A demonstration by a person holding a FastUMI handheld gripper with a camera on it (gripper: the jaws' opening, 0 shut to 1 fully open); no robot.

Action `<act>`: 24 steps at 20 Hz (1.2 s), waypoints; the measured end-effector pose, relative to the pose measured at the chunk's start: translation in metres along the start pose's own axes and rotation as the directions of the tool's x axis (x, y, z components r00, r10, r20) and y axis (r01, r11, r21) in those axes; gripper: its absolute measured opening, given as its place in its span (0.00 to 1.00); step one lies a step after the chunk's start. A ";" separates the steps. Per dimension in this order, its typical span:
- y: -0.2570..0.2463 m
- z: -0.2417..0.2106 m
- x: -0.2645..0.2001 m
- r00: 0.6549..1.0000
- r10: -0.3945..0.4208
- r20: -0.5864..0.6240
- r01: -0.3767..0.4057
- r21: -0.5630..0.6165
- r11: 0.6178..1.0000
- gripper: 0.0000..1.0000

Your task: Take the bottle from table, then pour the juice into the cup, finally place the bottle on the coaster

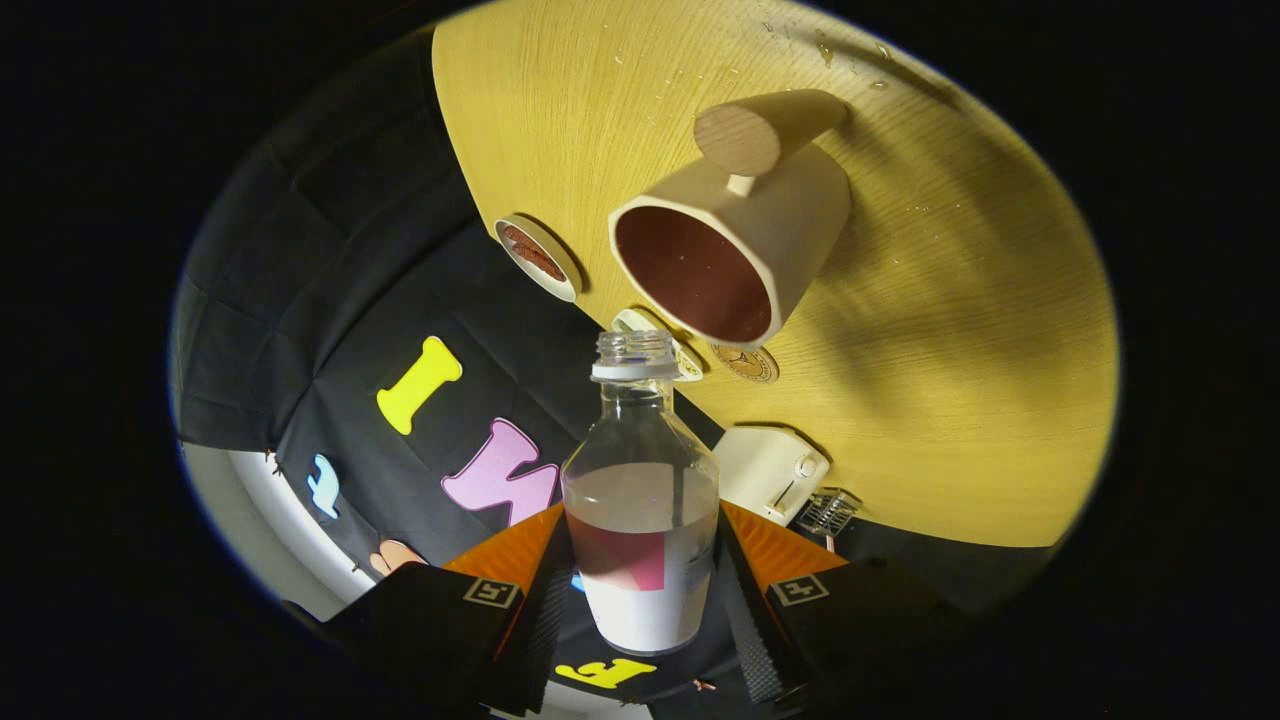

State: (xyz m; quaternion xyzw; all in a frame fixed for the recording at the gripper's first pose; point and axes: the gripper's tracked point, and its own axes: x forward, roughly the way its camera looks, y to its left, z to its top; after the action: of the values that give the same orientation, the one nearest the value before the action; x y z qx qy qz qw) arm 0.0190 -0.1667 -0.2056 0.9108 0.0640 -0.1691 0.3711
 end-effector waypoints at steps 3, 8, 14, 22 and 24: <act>-0.009 0.006 0.001 1.000 -0.004 0.021 0.006 -0.076 0.997 0.76; -0.018 0.007 0.001 0.998 0.022 0.058 -0.006 -0.249 0.969 0.76; -0.030 0.002 0.001 0.993 0.064 0.096 0.004 -0.584 0.812 0.75; -0.033 0.019 -0.007 0.953 0.164 0.257 0.177 -0.904 0.390 0.76; -0.030 0.016 -0.010 0.940 0.200 0.276 0.221 -0.941 0.258 0.75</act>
State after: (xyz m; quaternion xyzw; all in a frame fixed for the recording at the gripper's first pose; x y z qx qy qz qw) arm -0.0020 -0.1566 -0.2319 0.4494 0.0945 -0.2518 0.8519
